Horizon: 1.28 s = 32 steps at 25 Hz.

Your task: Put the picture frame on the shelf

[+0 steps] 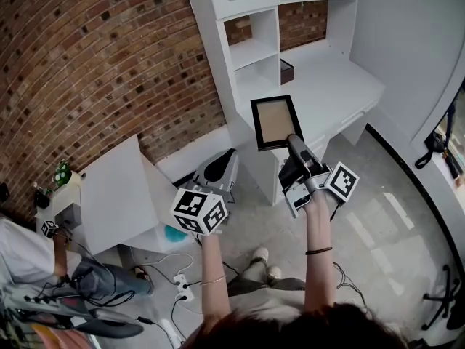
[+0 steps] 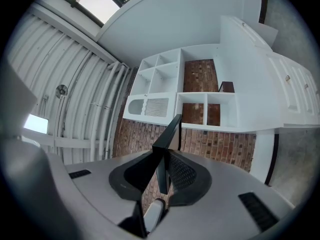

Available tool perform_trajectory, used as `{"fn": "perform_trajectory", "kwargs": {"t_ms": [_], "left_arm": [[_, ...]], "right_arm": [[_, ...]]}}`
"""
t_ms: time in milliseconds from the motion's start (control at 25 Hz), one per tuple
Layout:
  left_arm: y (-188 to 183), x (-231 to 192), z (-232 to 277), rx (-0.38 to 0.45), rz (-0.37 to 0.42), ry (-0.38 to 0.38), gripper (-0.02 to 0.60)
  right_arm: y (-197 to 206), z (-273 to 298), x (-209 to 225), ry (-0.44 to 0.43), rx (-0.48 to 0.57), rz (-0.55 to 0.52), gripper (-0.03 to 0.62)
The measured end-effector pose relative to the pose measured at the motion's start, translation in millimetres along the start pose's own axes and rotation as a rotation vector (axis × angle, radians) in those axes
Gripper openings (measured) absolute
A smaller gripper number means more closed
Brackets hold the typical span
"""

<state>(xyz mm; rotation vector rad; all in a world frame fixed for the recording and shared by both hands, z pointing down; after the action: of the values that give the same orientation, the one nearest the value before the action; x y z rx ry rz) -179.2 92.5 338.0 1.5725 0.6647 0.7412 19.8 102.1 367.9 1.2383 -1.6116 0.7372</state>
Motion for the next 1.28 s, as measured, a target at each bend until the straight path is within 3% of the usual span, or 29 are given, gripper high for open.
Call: {"fn": "perform_trajectory", "kwargs": {"t_ms": [480, 1280], "left_arm": [[9.2, -21.4, 33.3, -0.012, 0.001, 0.009, 0.011], [32.7, -103.7, 150.0, 0.003, -0.042, 0.075, 0.011]], "right_arm": [[-18.7, 27.6, 14.5, -0.010, 0.003, 0.006, 0.074], [-78.1, 121.5, 60.7, 0.018, 0.043, -0.022, 0.074]]}}
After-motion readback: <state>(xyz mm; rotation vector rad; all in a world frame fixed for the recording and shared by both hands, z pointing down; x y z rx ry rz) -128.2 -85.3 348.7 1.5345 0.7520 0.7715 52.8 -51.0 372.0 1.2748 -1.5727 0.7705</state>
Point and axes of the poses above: the fingertips, and each gripper's own axes: z forward along the fingers, x to its right, y out of its underside, the point moved 4 cm from there along -z, backward along the fingers, and after that the axes turned 9 degrees about z, right-handed, at the moved point
